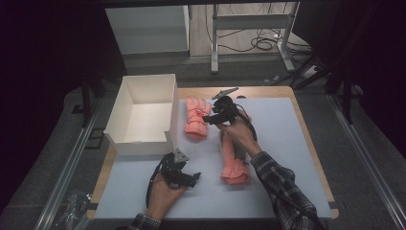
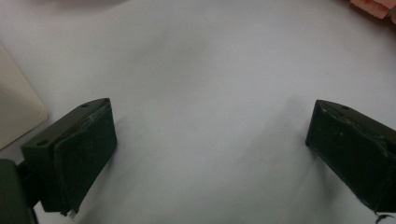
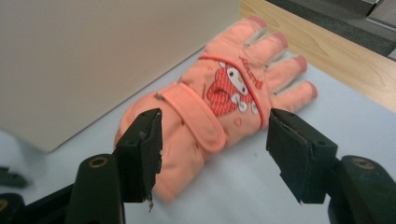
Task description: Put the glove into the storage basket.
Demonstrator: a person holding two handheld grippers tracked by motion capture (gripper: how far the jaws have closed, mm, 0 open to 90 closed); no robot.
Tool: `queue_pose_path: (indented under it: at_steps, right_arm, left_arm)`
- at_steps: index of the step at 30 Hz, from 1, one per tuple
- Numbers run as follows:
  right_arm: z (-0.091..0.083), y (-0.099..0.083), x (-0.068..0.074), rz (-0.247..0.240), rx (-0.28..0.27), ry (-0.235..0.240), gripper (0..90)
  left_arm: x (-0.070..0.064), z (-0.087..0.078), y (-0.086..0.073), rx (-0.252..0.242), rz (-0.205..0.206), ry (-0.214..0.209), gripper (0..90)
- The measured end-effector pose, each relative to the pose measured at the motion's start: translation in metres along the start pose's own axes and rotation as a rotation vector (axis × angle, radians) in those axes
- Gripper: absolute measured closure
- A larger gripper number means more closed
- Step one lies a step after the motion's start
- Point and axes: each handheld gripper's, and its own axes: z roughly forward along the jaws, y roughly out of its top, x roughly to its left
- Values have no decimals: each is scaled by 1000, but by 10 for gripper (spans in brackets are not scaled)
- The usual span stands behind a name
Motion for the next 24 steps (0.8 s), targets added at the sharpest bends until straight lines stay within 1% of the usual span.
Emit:
queue_pose_path:
  at_steps: [2,4,7,10,12,15,16,17,20,22,23,24]
  right_arm:
    - [8,4,1,-5,1,-10,436]
    - [16,7,1,1,2,-18,470]
    - [28,10,-1,20,7,-18,491]
    - [40,14,-4,24,21,-31,495]
    - [47,17,-6,34,28,-34,490]
    - [58,19,-8,56,43,-41,439]
    - [63,20,-8,63,56,-48,406]
    - [66,20,-8,69,63,-55,392]
    - [76,22,-10,93,102,-74,378]
    - [85,21,-9,88,157,-92,395]
    - [87,20,-9,85,171,-94,422]
    - [89,20,-8,92,181,-93,465]
  left_arm:
    - [0,0,0,-2,-1,1,18]
    - [0,0,0,-1,1,2,18]
    - [0,0,0,-2,-1,1,18]
    - [0,0,0,-2,2,1,17]
    - [0,0,0,-2,2,0,17]
    - [0,0,0,-1,0,1,17]
    - [0,0,0,-2,4,0,17]
    - [0,0,0,-2,4,0,17]
    - [0,0,0,-2,4,0,17]
    - [0,0,0,-2,4,1,17]
    - [0,0,0,-2,4,0,18]
    - [0,0,0,-2,4,0,17]
